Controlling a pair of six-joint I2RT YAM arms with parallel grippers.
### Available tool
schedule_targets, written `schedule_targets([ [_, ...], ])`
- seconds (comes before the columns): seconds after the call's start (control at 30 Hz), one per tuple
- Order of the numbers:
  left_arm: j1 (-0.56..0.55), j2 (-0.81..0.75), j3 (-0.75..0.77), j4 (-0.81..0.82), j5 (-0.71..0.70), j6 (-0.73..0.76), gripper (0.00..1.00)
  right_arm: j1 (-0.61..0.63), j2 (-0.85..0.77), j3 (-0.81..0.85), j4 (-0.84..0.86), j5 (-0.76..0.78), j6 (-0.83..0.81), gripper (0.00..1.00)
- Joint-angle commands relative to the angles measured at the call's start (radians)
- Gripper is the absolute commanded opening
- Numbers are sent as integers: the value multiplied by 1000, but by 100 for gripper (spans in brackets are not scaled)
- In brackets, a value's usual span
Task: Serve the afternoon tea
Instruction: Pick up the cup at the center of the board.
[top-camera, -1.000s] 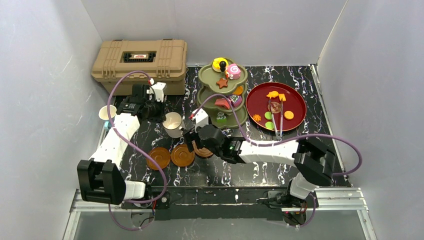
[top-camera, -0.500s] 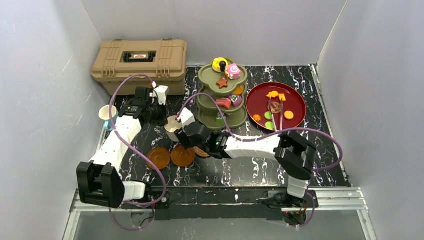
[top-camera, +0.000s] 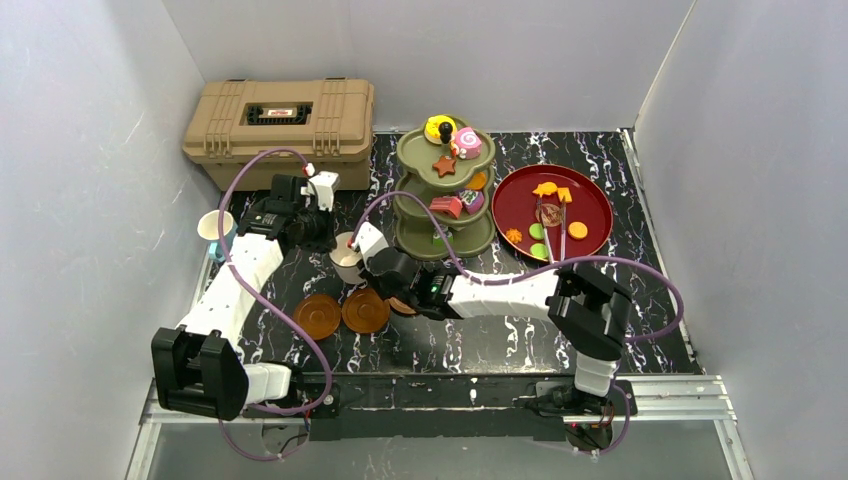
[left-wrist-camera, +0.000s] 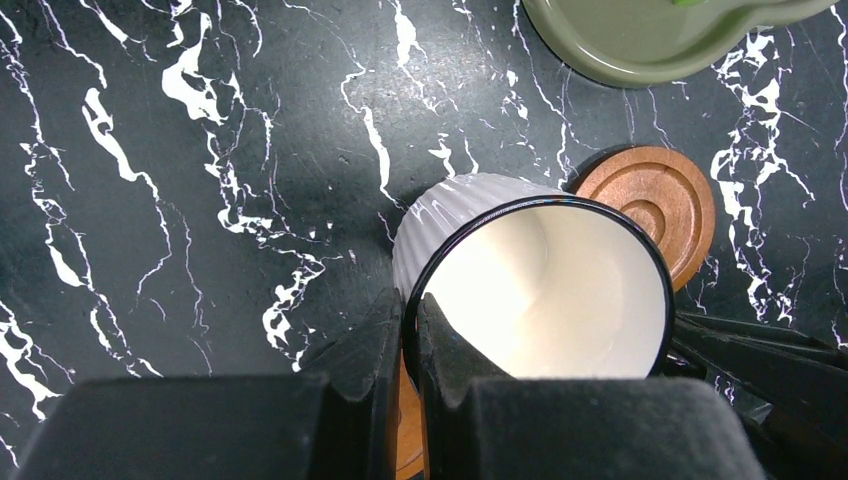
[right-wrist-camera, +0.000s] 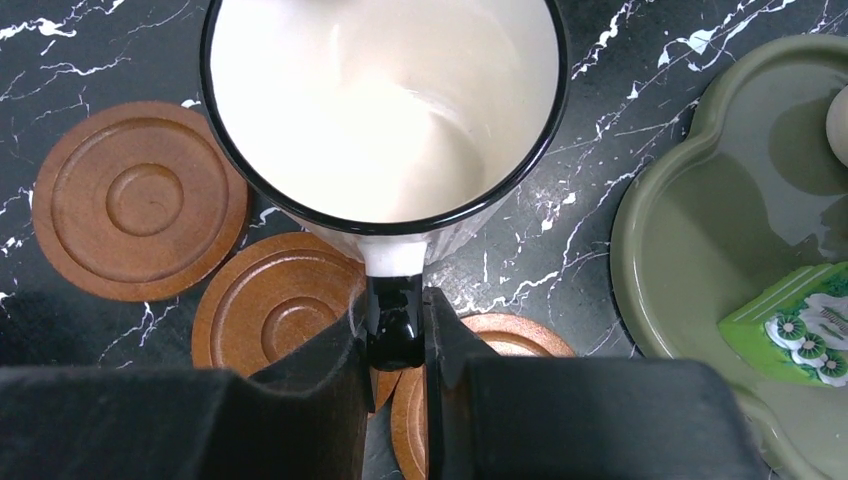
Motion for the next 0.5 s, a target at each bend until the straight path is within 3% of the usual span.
schedule_targets([
  [0.0, -40, -45, 25, -33, 117, -25, 0, -1, -70, -23, 69, -7, -20, 1],
  [0.07, -59, -41, 30, -32, 134, -35, 4, 0, -109, -68, 92, -1, -19, 1],
  [0.1, -72, -36, 35, -32, 141, -37, 18, 0, -131, -97, 119, 10, -17, 1],
  [0.17, -94, -28, 48, -32, 151, -37, 36, 0, -179, -148, 136, 39, -10, 1],
  [0.23, -104, -21, 63, -33, 164, -37, 65, 0, -227, -207, 147, 66, -3, 1],
  [0.3, -105, -20, 79, -42, 166, -37, 82, 0, -265, -255, 165, 89, 1, 1],
  [0.37, -106, -22, 98, -56, 159, -37, 96, 0, -292, -287, 168, 108, 11, 1],
  [0.47, -104, -34, 125, -84, 145, -29, 98, 0, -324, -329, 173, 130, 23, 1],
])
